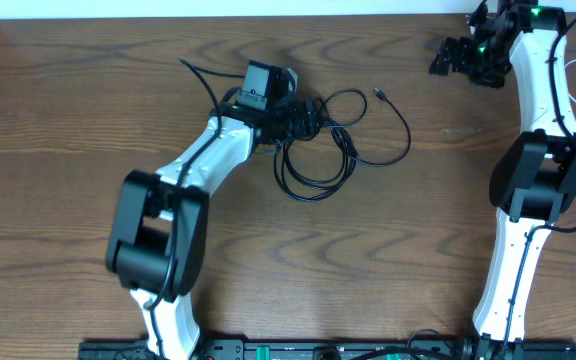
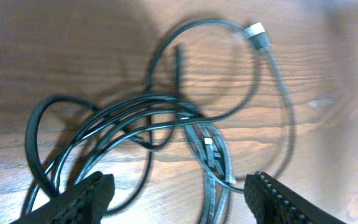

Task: Untangle cables

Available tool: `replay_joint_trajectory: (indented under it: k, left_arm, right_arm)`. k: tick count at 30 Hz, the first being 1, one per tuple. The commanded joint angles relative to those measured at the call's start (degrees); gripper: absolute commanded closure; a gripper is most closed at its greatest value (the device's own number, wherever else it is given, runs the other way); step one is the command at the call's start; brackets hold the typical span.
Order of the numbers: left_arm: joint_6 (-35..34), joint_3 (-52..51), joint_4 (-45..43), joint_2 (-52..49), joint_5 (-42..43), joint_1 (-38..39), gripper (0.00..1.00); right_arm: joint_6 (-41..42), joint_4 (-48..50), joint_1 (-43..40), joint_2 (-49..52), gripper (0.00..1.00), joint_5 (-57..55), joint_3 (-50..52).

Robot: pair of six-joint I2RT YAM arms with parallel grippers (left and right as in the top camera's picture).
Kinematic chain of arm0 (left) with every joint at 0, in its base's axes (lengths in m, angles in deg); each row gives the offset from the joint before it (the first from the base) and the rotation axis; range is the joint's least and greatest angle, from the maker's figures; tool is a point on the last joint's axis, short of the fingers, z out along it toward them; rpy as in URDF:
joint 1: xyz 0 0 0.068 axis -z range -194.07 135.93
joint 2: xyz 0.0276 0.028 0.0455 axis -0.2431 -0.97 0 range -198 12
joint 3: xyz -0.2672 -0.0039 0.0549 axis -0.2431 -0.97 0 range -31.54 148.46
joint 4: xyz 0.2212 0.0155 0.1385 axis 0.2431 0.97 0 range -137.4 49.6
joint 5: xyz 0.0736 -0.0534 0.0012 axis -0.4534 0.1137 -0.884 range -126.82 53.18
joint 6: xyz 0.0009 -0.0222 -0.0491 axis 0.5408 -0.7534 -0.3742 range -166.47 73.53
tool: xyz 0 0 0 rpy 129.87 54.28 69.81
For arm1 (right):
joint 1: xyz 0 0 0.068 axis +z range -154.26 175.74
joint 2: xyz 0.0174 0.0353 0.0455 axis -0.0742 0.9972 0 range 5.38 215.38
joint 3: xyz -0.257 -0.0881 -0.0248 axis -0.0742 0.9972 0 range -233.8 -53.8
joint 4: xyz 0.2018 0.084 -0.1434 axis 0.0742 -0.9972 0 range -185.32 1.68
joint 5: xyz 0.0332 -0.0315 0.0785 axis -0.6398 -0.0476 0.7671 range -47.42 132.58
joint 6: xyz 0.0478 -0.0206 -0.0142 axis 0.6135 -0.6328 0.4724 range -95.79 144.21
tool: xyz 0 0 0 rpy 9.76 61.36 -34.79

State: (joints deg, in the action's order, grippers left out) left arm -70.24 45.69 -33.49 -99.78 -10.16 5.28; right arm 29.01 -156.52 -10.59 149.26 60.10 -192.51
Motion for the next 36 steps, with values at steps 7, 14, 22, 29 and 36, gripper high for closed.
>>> replay_joint_trajectory:
  k: [7, 14, 22, 29, 36]
  left_arm:
    - [-0.2, 0.2, 5.4, 3.1, -7.0, 0.0, 0.26]
    - [-7.6, 0.1, 5.3, 0.8, -11.3, 0.0, 0.26]
    - [-12.0, 0.1, 4.9, -1.4, -15.0, 0.0, 0.27]
    - [-14.3, 0.1, 4.9, -2.9, -16.9, 0.0, 0.27]
    - [-15.7, 0.1, 4.9, -4.2, -16.9, 0.1, 0.32]
  right_arm:
    - [0.4, 0.3, 2.2, -1.1, 0.06, 0.0, 0.1]
    - [0.3, 0.7, 3.1, -1.1, 0.05, 0.0, 0.1]
    - [0.3, 0.3, 3.1, -1.1, 0.05, -0.5, 0.1]
    - [0.3, 0.3, 3.1, -1.1, 0.04, -0.5, 0.1]
    - [0.2, -0.2, 3.0, -1.1, 0.04, -0.5, 0.1]
